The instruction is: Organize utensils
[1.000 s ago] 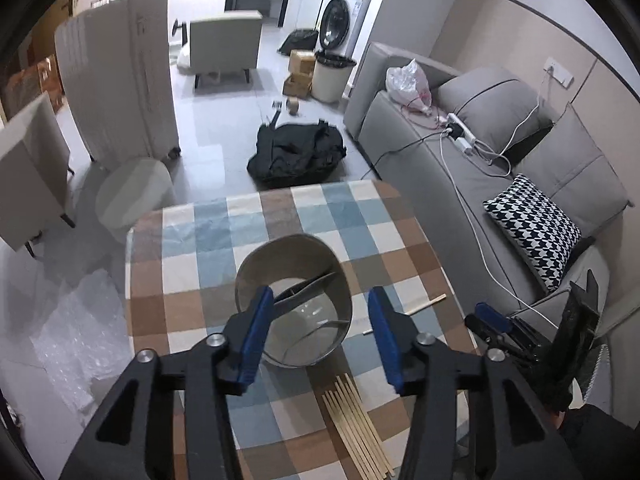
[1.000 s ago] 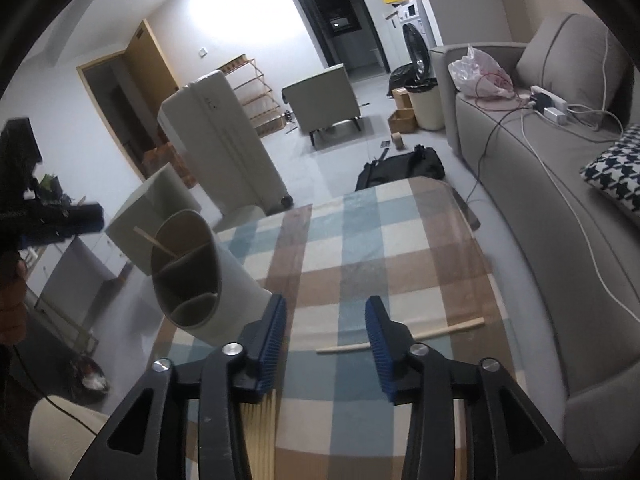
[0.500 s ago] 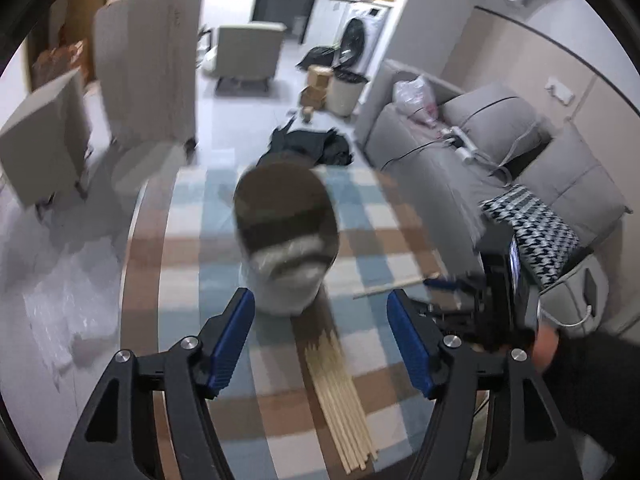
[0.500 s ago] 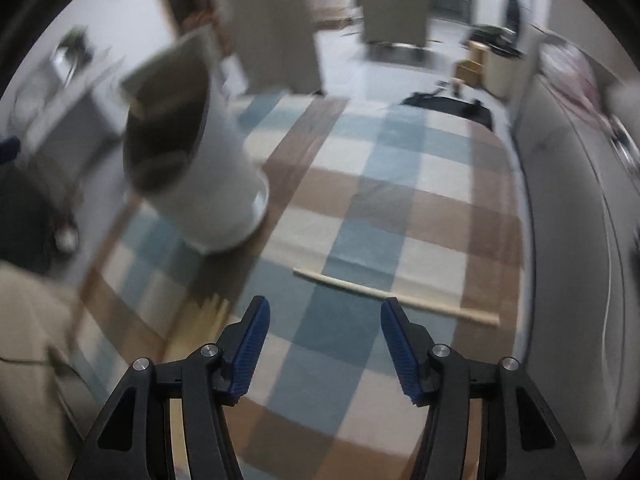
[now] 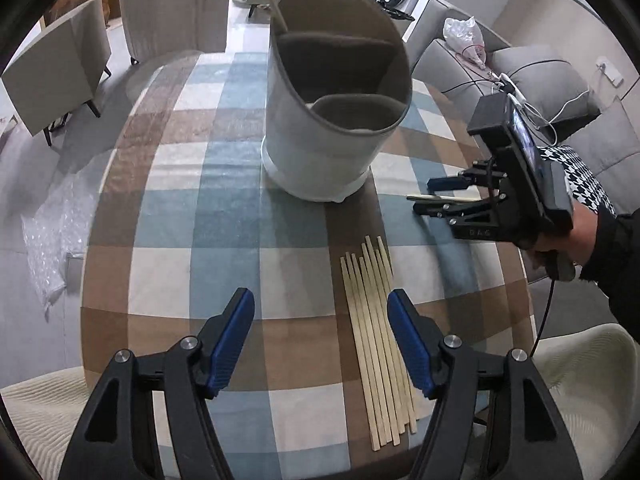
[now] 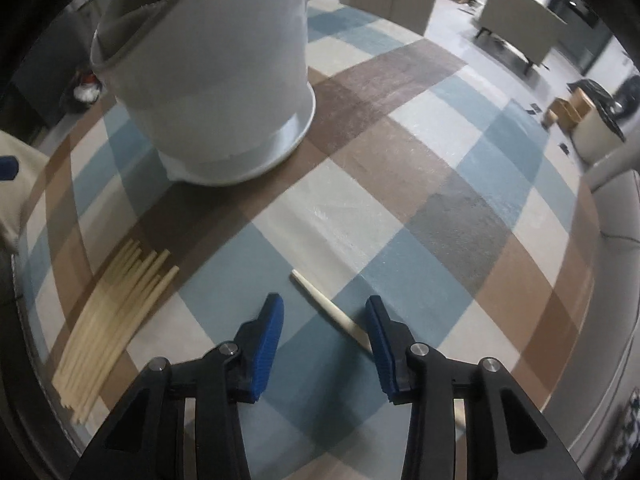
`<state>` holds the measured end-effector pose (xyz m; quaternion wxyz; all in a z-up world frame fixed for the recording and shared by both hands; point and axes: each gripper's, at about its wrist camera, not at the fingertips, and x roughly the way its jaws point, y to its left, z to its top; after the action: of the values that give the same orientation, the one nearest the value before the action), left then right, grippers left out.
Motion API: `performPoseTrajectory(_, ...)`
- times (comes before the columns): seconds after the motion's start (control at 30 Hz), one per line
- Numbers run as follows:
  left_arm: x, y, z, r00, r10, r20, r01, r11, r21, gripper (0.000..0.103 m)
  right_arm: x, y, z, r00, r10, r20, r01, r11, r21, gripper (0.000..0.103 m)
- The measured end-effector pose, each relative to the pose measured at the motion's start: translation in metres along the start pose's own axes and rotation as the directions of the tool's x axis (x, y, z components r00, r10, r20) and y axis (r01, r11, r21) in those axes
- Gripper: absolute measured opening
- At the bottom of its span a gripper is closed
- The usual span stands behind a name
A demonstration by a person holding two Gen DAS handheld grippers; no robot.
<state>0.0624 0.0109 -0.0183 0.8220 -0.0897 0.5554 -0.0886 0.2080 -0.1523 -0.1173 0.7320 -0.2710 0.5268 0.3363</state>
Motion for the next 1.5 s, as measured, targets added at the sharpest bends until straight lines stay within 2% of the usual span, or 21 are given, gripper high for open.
performPoseTrajectory(0.17, 0.011, 0.003, -0.008, 1.0, 0.023, -0.018, -0.023, 1.0, 0.001, 0.064, 0.005, -0.008, 0.011, 0.999, 0.032, -0.038, -0.033, 0.999, -0.031, 0.04)
performPoseTrajectory(0.23, 0.015, 0.006, -0.009, 0.999, 0.032, -0.03, -0.032, 0.999, -0.011, 0.064, 0.005, -0.007, 0.013, 0.998, 0.031, -0.058, -0.033, 0.999, -0.035, 0.024)
performPoseTrajectory(0.27, 0.017, 0.007, -0.009, 0.998, 0.046, -0.033, -0.047, 0.999, -0.012, 0.064, 0.005, -0.007, 0.014, 0.998, 0.027, -0.063, -0.029, 0.999, -0.036, 0.009)
performPoseTrajectory(0.3, 0.018, 0.008, -0.009, 0.998, 0.051, -0.036, -0.051, 0.999, -0.013, 0.064, 0.004, -0.007, 0.016, 0.997, 0.024, -0.069, -0.026, 0.999, -0.035, 0.004)
performPoseTrajectory(0.4, 0.025, 0.01, -0.01, 0.996, 0.062, -0.065, -0.063, 0.998, -0.025, 0.064, 0.002, -0.007, 0.017, 0.997, 0.007, -0.074, -0.006, 1.0, 0.008, 0.003)
performPoseTrajectory(0.53, 0.033, 0.014, -0.012, 0.994, 0.03, -0.107, -0.037, 0.998, -0.058, 0.064, -0.007, -0.017, 0.012, 0.999, 0.028, -0.042, -0.021, 0.985, 0.172, 0.003)
performPoseTrajectory(0.63, 0.035, 0.018, -0.012, 0.993, 0.01, -0.121, -0.022, 0.995, -0.097, 0.064, -0.03, -0.024, 0.004, 0.996, 0.07, 0.057, -0.085, 0.947, 0.311, 0.002)
performPoseTrajectory(0.77, 0.041, 0.018, -0.014, 0.989, -0.019, -0.143, 0.0, 0.992, -0.13, 0.064, -0.063, -0.022, -0.016, 0.974, 0.111, 0.198, -0.194, 0.859, 0.474, 0.002)
performPoseTrajectory(0.87, 0.05, 0.013, -0.017, 0.985, -0.007, -0.171, -0.014, 0.993, -0.121, 0.064, -0.082, -0.01, -0.032, 0.942, 0.136, 0.307, -0.297, 0.765, 0.571, 0.002)
performPoseTrajectory(0.97, 0.054, 0.009, -0.017, 0.983, 0.003, -0.183, -0.024, 0.993, -0.115, 0.064, -0.101, 0.0, -0.053, 0.895, 0.136, 0.425, -0.401, 0.662, 0.633, 0.001)
performPoseTrajectory(1.1, 0.059, 0.001, -0.018, 0.982, 0.005, -0.19, -0.026, 0.994, -0.11, 0.064, -0.125, 0.024, -0.082, 0.857, 0.088, 0.509, -0.456, 0.591, 0.666, 0.0)
performPoseTrajectory(1.23, 0.066, -0.003, -0.018, 0.981, 0.02, -0.191, -0.04, 0.994, -0.098, 0.064, -0.12, 0.032, -0.083, 0.864, 0.106, 0.492, -0.454, 0.586, 0.671, 0.0)
performPoseTrajectory(1.3, 0.072, -0.004, -0.02, 0.977, 0.037, -0.21, -0.058, 0.994, -0.092, 0.064, -0.112, 0.036, -0.084, 0.88, 0.121, 0.458, -0.435, 0.592, 0.679, 0.0)
performPoseTrajectory(1.33, 0.075, -0.004, -0.021, 0.975, 0.048, -0.216, -0.069, 0.994, -0.089, 0.063, -0.109, 0.037, -0.086, 0.879, 0.134, 0.457, -0.443, 0.586, 0.679, 0.0)
performPoseTrajectory(1.4, 0.076, -0.007, -0.019, 0.976, 0.071, -0.204, -0.088, 0.994, -0.073, 0.062, -0.103, 0.037, -0.088, 0.892, 0.129, 0.433, -0.421, 0.583, 0.695, 0.0)
performPoseTrajectory(1.5, 0.079, -0.01, -0.015, 0.974, 0.105, -0.199, -0.117, 0.992, -0.052, 0.062, -0.098, 0.035, -0.091, 0.894, 0.137, 0.427, -0.425, 0.561, 0.71, 0.003)
